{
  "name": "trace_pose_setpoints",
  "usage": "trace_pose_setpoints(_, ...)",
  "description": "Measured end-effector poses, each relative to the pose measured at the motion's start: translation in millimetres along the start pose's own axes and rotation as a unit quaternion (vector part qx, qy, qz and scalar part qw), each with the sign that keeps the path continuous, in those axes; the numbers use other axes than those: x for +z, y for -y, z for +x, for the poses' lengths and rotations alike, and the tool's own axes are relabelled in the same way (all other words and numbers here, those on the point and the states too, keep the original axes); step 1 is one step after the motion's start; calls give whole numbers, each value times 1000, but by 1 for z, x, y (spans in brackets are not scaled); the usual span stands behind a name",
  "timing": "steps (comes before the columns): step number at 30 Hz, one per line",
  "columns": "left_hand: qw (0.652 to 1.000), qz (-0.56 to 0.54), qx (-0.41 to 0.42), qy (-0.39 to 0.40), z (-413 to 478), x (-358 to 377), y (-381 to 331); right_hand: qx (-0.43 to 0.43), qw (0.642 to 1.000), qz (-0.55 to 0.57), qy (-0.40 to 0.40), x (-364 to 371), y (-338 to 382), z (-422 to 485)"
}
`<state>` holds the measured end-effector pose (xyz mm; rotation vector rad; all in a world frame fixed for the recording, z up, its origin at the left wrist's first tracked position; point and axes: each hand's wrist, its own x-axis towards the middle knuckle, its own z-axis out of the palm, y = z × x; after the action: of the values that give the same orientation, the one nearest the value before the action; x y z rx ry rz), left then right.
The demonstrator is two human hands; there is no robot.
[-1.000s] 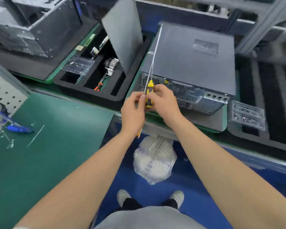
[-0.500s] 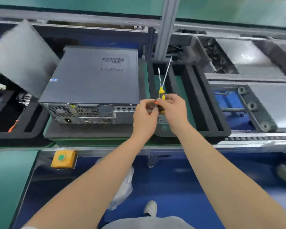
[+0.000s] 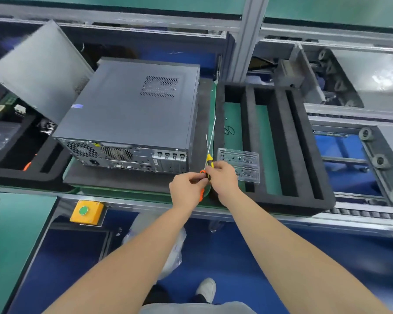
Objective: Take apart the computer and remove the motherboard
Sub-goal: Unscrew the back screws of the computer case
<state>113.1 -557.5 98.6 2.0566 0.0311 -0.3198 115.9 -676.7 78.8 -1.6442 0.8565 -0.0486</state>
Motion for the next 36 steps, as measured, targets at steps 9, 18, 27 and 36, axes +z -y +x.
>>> trace_pose_setpoints(9, 995, 65, 70, -12, 19, 7, 16, 17, 999, -22, -23, 16, -5, 12)
trace_pose_setpoints(18, 989, 93, 97, -55, 24, -2, 28, 35, 999, 16, -13, 18, -3, 13)
trace_pose_setpoints(27, 996, 42, 57, -47, 18, -21, 14, -10, 999, 5, -31, 13, 7, 0)
trace_pose_setpoints(36, 991, -130, 34, 23, 16, -90, -21, -78, 986, 144, -28, 1, 72, -30)
